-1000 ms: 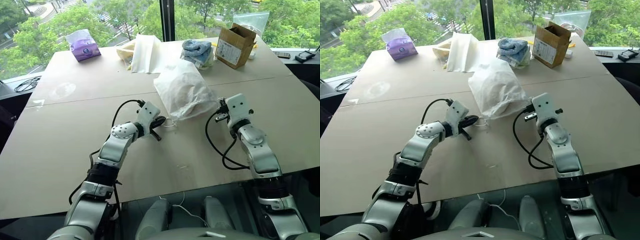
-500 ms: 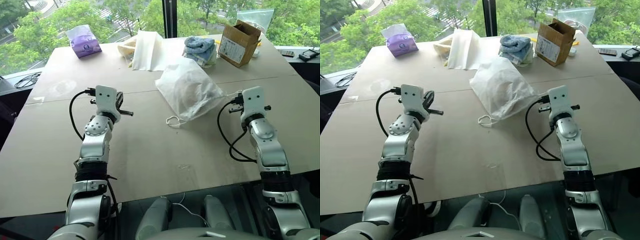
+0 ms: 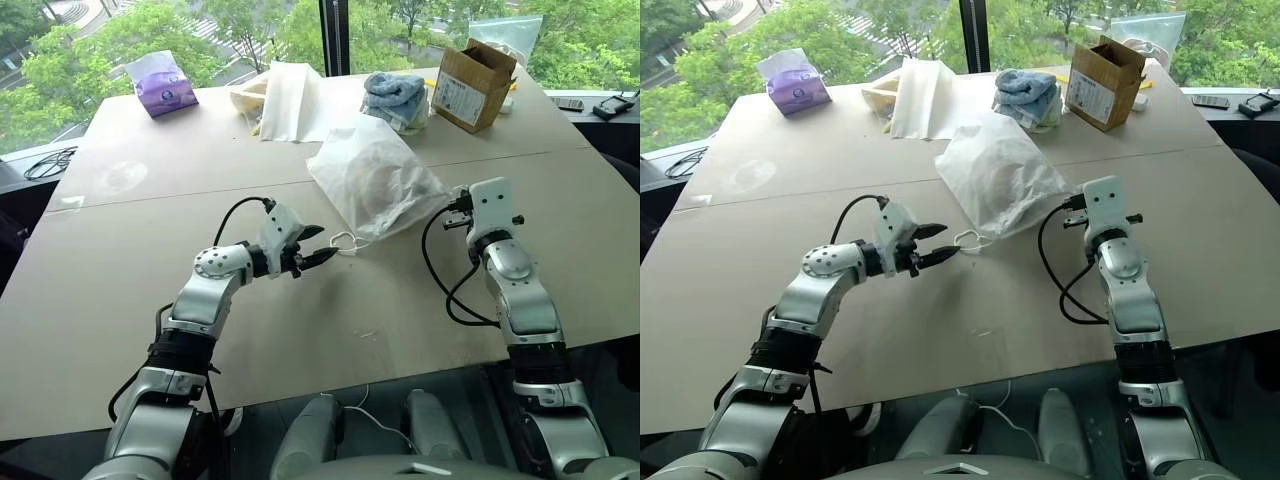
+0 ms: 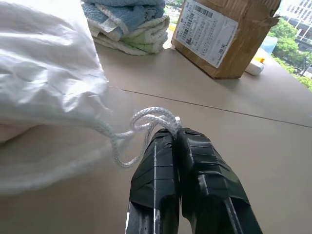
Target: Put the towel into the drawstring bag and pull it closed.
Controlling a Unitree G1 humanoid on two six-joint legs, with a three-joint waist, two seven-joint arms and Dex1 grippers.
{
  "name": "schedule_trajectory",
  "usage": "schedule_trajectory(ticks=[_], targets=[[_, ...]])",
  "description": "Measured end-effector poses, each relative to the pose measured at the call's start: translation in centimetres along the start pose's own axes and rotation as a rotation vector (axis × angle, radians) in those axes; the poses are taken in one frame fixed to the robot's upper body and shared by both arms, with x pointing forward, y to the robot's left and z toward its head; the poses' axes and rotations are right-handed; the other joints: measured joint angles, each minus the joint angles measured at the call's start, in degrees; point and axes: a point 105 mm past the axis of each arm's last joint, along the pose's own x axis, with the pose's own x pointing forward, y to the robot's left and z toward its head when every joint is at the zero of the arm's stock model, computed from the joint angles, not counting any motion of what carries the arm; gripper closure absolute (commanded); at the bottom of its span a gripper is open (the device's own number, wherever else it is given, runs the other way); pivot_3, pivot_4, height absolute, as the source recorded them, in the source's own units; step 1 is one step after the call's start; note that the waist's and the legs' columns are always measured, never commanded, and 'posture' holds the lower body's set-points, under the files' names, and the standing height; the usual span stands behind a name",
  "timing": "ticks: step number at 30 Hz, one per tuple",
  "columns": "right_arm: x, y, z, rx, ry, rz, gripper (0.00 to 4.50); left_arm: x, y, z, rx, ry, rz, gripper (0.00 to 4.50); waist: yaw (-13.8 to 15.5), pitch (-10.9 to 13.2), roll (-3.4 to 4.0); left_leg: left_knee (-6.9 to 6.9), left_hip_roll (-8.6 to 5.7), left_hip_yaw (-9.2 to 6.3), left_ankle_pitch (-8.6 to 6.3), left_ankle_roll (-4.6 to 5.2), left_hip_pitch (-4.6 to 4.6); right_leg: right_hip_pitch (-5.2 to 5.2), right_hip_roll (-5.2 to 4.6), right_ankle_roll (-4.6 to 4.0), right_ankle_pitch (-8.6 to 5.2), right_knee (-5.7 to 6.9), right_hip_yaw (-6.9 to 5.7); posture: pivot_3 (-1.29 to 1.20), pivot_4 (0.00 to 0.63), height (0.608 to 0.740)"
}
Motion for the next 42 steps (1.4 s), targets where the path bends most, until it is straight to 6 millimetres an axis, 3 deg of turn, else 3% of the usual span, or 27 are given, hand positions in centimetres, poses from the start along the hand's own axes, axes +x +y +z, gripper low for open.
schedule_trajectory(ticks=[3, 9, 23, 27, 30, 42], targets=[[-0.2, 0.0, 0.1, 0.002, -0.007, -0.005, 4.5, 0.6, 0.4, -0.4, 0.008, 0.003, 0.018, 1.69, 0.0, 0.0, 0.0, 0.0, -0.01, -0.01, 0.0, 0.0, -0.02, -0.01, 0.0, 0.0, 0.0, 0.0, -0.01, 0.0, 0.15, 0.74], [-0.5, -0.1, 0.1, 0.001, -0.01, -0.01, 4.5, 2.5, -0.2, 0.7, 0.01, -0.065, 0.006, 1.69, -0.2, 0.0, -0.01, 0.01, -0.01, -0.01, 0.0, 0.0, -0.02, -0.01, -0.01, 0.0, 0.0, 0.0, 0.0, 0.0, 0.15, 0.74], [-0.7, -0.1, 0.2, -0.001, -0.005, -0.015, 4.5, 3.4, 0.1, 0.4, 0.039, -0.016, 0.056, 1.69, 0.0, 0.0, -0.01, 0.04, -0.01, -0.01, 0.0, 0.0, -0.02, 0.0, -0.01, 0.0, 0.0, 0.03, -0.01, 0.0, 0.15, 0.74], [-0.7, -0.1, 0.1, -0.002, -0.003, -0.014, 4.5, 3.7, -0.2, 0.6, 0.052, -0.001, 0.038, 2.8, 0.0, 0.0, -0.01, 0.07, -0.01, -0.01, 0.0, 0.0, -0.01, 0.03, -0.01, 0.01, 0.0, 0.04, -0.01, 0.0, 0.15, 0.74], [-0.7, -0.1, 0.1, -0.003, -0.003, -0.013, 4.5, 3.9, -0.5, 0.6, 0.043, 0.006, 0.028, 4.32, 0.0, 0.0, -0.01, 0.09, -0.01, -0.01, 0.0, 0.0, 0.0, 0.03, 0.0, 0.01, 0.0, 0.06, 0.0, 0.0, 0.15, 0.74], [-0.7, 0.0, 0.1, -0.009, -0.002, 0.003, 4.5, 2.7, 0.6, 0.3, -0.072, 0.005, 0.139, 4.44, -0.3, 0.0, 0.0, 0.08, 0.01, 0.0, 0.0, 0.0, 0.02, 0.01, 0.01, 0.0, 0.0, 0.08, 0.02, 0.0, 0.15, 0.74]])
